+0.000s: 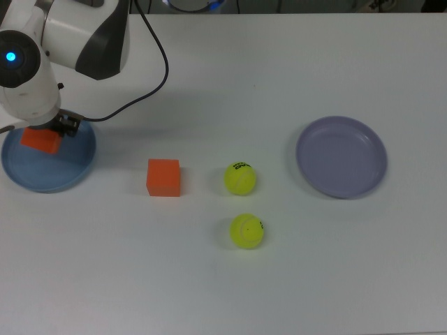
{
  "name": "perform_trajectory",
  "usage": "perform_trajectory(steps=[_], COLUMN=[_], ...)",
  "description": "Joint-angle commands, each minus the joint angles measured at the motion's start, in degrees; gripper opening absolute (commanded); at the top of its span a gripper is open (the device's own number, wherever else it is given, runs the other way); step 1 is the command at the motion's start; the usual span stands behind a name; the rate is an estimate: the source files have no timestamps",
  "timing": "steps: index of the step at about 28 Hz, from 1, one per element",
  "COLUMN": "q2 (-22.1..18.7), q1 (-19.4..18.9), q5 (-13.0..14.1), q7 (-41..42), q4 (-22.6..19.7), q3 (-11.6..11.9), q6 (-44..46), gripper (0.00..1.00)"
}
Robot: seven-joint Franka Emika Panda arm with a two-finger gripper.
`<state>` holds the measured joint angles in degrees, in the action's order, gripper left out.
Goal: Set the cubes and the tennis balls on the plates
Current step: 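Carry the orange cube to the blue plate and release it, then move the gripper to the second orange cube and lower onto it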
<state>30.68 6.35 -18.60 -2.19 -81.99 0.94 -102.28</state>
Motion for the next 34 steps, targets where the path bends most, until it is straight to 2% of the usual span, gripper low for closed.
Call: perform_trajectory(steps=[1, 11, 15, 18, 21, 28, 34], q2=[-0.89, -2.38, -3.7, -3.97, -3.97, -3.26, -1.95], q1=[-0.02, -0.45, -2.03, -3.79, -5.81, -11.88, -13.64], q5=[0.93, 1.64, 3.57, 3.48, 3.4, 3.4, 1.91], q7=[-0.53, -0.53, -0.62, -0.97, -0.97, -2.38, -2.29], q4=[-0.1, 1.66, 1.92, 2.01, 2.01, 1.83, 1.22], q3=[0.38, -0.24, -2.69, -5.68, -7.18, -7.18, -7.1], q6=[-0.99, -0.81, -0.81, -0.99, -1.16, -8.8, -13.47], gripper=[1.0, 1.0, 1.0, 1.0, 1.0, 1.0, 1.0])
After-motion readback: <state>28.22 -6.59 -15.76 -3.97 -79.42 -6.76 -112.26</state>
